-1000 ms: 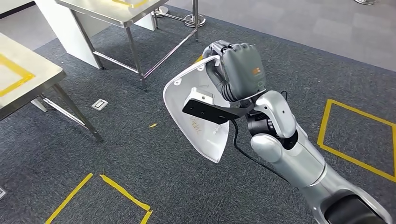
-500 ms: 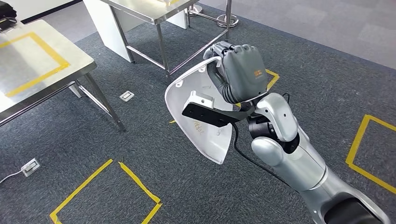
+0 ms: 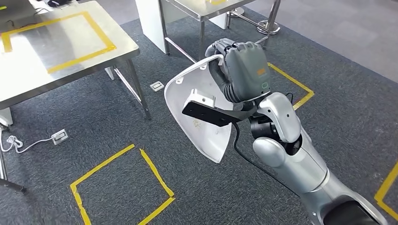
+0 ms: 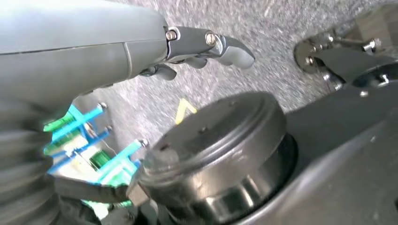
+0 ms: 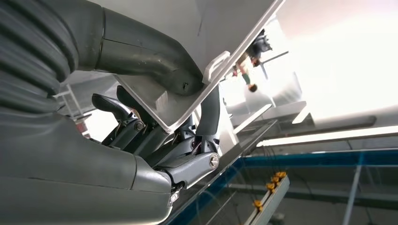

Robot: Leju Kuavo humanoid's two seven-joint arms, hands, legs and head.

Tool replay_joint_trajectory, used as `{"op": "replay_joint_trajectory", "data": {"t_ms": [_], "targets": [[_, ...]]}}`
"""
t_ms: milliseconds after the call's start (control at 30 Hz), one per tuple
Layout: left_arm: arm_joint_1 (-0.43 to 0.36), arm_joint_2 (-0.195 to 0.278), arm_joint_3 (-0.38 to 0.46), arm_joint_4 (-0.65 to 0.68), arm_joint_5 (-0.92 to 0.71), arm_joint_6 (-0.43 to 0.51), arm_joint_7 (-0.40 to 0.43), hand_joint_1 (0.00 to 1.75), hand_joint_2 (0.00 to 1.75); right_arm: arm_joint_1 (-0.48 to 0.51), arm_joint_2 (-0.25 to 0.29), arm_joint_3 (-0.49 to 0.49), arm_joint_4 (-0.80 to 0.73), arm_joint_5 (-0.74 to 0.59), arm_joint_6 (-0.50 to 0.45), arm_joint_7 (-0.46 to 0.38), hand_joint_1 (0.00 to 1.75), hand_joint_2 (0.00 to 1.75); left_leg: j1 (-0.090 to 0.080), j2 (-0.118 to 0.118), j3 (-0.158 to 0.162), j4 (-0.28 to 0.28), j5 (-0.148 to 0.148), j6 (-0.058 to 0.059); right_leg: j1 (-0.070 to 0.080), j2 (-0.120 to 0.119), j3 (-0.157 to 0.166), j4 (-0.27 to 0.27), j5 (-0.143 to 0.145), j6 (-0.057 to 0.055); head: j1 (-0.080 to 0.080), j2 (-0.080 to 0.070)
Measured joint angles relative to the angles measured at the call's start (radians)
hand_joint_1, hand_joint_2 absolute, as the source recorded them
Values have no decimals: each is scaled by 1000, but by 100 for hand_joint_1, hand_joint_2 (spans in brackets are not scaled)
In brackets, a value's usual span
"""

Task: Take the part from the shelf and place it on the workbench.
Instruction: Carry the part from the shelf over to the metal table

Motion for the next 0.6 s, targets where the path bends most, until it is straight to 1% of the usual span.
{"op": "replay_joint_trajectory", "data": {"t_ms": [33, 67, 100, 133, 167, 200, 233, 267, 300, 333, 367, 400, 433, 467, 500, 533, 567, 600], "targets": [[1, -2, 0, 0, 0, 0, 0, 0, 175, 8, -1, -2, 0, 0, -1, -1, 175, 175, 0, -15, -1, 1, 0, 0, 0, 4, -19, 29, -1, 1, 0, 0], [2, -3, 0, 0, 0, 0, 0, 0, 175, 13, -1, -3, 0, 1, -3, -3, 175, 175, 0, -30, -1, 3, 0, -1, -1, 6, -19, 19, 19, 0, 1, 0], [3, -4, 0, 0, 0, 0, 0, 0, 175, 15, -1, -6, -1, 2, -5, -4, 175, 175, 1, -45, -1, 5, 0, -2, -2, 11, -1, -27, 54, -1, 1, 0], [4, -4, 0, 0, 0, 0, -1, 0, 175, 16, -2, -9, -1, 4, -7, -5, 175, 175, 1, -58, -2, 7, -1, -5, -4, 25, 28, -96, 91, -2, 1, 0], [4, -5, 0, 0, 0, 0, -1, 0, 175, 16, -2, -12, -2, 5, -9, -6, 175, 175, 0, -71, -4, 11, -1, -9, -6, 47, 57, -162, 118, -3, 1, 0], [2, -5, 0, 0, 0, 0, -2, 0, 175, 16, -2, -15, -4, 6, -9, -8, 175, 175, 0, -84, -7, 13, -1, -16, -8, 64, 78, -208, 132, -4, 1, 0], [2, -5, 0, 0, 0, 0, -2, 0, 175, 16, -2, -16, -4, 7, -10, -9, 175, 175, 1, -94, -11, 14, 1, -22, -8, 75, 88, -230, 135, -6, 1, 0], [2, -5, 0, 0, -1, 0, -3, 0, 175, 17, -2, -17, -5, 8, -9, -11, 175, 175, 1, -105, -15, 13, 3, -30, -6, 74, 90, -234, 132, -10, 0, 0], [3, -5, 0, 0, -1, 0, -2, 0, 175, 16, -1, -18, -6, 10, -9, -12, 175, 175, 3, -114, -19, 10, 6, -37, -6, 62, 92, -235, 135, -16, 1, 0], [5, -4, 0, 0, -2, 0, -2, 0, 175, 15, -1, -18, -7, 12, -8, -12, 175, 175, 3, -106, -22, 11, 6, -43, -6, 51, 94, -238, 137, -23, 0, 0], [6, -3, 0, 0, -2, 0, -2, 0, 175, 13, -1, -18, -8, 13, -8, -11, 175, 175, 1, -83, -30, 24, -3, -48, -8, 39, 97, -243, 139, -30, -3, 0], [5, -2, 0, 0, -3, 0, -2, 0, 175, 11, -1, -18, -10, 14, -7, -11, 175, 175, 0, -52, -46, 56, -22, -53, -9, 27, 99, -246, 140, -36, -5, 0], [3, -2, 0, 0, -3, 0, -2, 0, 175, 11, -1, -19, -12, 15, -7, -10, 175, 175, 0, -18, -69, 109, -51, -56, -8, 14, 101, -248, 140, -41, -8, 0], [0, -3, 0, 0, -4, 0, -2, 0, 175, 11, -1, -19, -13, 15, -6, -10, 175, 175, 0, 2, -101, 175, -83, -59, -7, 1, 101, -248, 139, -44, -10, 0], [-2, -3, 0, 0, -4, 0, -2, 0, 175, 13, -2, -20, -13, 14, -7, -11, 175, 175, 1, 10, -131, 238, -107, -62, -6, -13, 101, -248, 138, -45, -10, 0], [-2, -2, 0, 0, -5, 0, -2, 0, 175, 16, -2, -20, -13, 13, -8, -12, 175, 175, 2, 13, -149, 278, -117, -64, -5, -26, 102, -248, 136, -46, -10, 0], [-2, -2, 0, 0, -5, 0, -1, 0, 175, 19, -3, -20, -13, 11, -11, -16, 175, 175, 2, 16, -148, 281, -108, -64, -5, -40, 102, -247, 135, -46, -10, 0], [-2, -2, 0, 0, -5, 0, 0, 0, 175, 20, -4, -21, -13, 8, -16, -21, 175, 175, 2, 22, -127, 244, -83, -63, -5, -52, 103, -246, 133, -44, -10, 0]]}}
